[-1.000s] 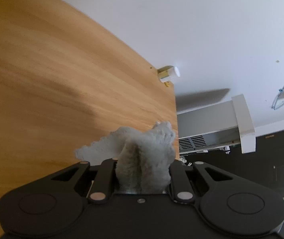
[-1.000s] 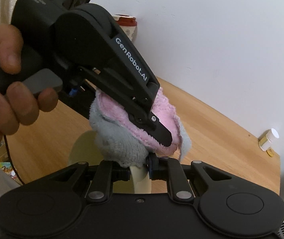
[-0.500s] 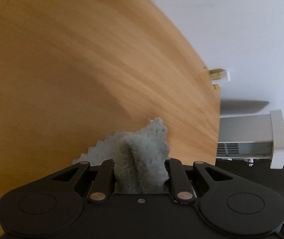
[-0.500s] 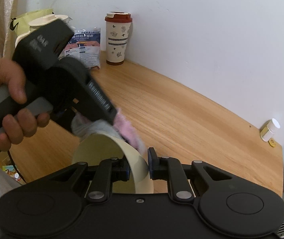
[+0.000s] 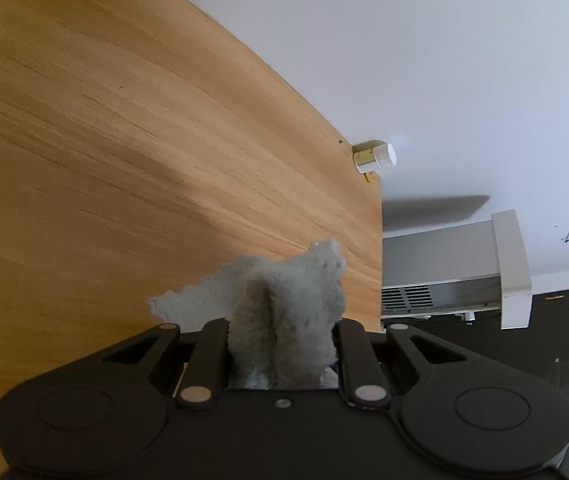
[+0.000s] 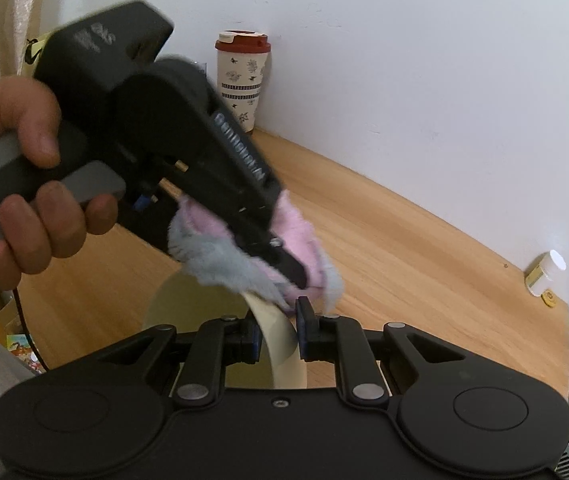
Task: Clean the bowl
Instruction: 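Wipe the cloth over the bowl's outer wall with the left gripper while the right holds the rim, then lift the cloth off the bowl with the left gripper while the right turns the bowl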
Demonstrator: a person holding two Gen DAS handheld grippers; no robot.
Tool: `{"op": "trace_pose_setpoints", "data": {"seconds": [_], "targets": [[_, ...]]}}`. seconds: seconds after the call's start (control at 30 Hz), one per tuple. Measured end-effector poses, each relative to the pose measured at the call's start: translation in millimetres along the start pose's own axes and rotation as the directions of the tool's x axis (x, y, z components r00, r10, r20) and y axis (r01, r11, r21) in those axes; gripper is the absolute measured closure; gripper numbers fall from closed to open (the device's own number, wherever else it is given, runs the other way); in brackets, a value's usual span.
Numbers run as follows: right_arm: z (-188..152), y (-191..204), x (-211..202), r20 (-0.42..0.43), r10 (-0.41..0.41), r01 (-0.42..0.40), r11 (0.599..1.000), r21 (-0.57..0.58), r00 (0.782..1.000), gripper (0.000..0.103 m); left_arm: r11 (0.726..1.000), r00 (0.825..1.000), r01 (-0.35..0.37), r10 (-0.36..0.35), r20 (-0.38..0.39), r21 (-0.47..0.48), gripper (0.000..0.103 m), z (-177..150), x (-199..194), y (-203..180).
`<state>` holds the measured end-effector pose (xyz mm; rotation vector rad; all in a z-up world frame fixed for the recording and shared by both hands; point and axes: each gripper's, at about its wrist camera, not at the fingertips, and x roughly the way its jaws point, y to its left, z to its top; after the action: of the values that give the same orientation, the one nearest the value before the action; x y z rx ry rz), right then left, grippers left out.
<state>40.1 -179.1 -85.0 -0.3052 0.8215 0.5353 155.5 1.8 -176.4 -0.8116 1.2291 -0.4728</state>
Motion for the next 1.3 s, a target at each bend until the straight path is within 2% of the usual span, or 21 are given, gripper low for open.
{"op": "trace_pose_setpoints", "data": {"seconds": [0.1,0.27,0.4,0.57,0.77,0.97,1.13,1.3], "targets": [[0,-3,2,-0.01,0.01,-0.01,1.0,0.021,1.0,0.084,0.998,1.0,-0.016,0.016,0.004,-0.064,0.087,-2,-4,20],[0,-11,2,-0.01,0.017,-0.016,0.997,0.072,1.0,0.084,0.981,1.0,-0.001,0.005,0.021,-0.193,0.087,-7,-8,51],[1,-27,2,0.002,0.017,-0.017,0.985,0.169,1.0,0.084,0.952,0.999,0.041,-0.036,0.022,-0.304,0.087,-14,-9,76],[0,-55,5,0.009,0.021,-0.023,0.94,0.339,1.0,0.084,0.939,0.999,0.054,-0.048,0.024,-0.341,0.087,-18,-10,85],[-13,-81,16,0.003,0.033,-0.03,0.868,0.496,0.999,0.084,0.941,0.999,0.04,-0.036,0.019,-0.336,0.088,-18,-9,83],[-26,-104,32,-0.009,0.049,-0.033,0.772,0.635,0.999,0.084,0.953,1.0,0.021,-0.019,0.011,-0.301,0.088,-14,-11,76],[-37,-117,47,-0.027,0.053,-0.019,0.716,0.698,0.998,0.084,0.985,0.992,-0.084,0.098,0.084,-0.15,0.088,-6,-20,52],[-46,-120,60,-0.05,0.058,-0.003,0.691,0.723,0.997,0.085,0.986,0.977,-0.165,0.168,0.13,-0.033,0.088,-3,-30,35]]}}
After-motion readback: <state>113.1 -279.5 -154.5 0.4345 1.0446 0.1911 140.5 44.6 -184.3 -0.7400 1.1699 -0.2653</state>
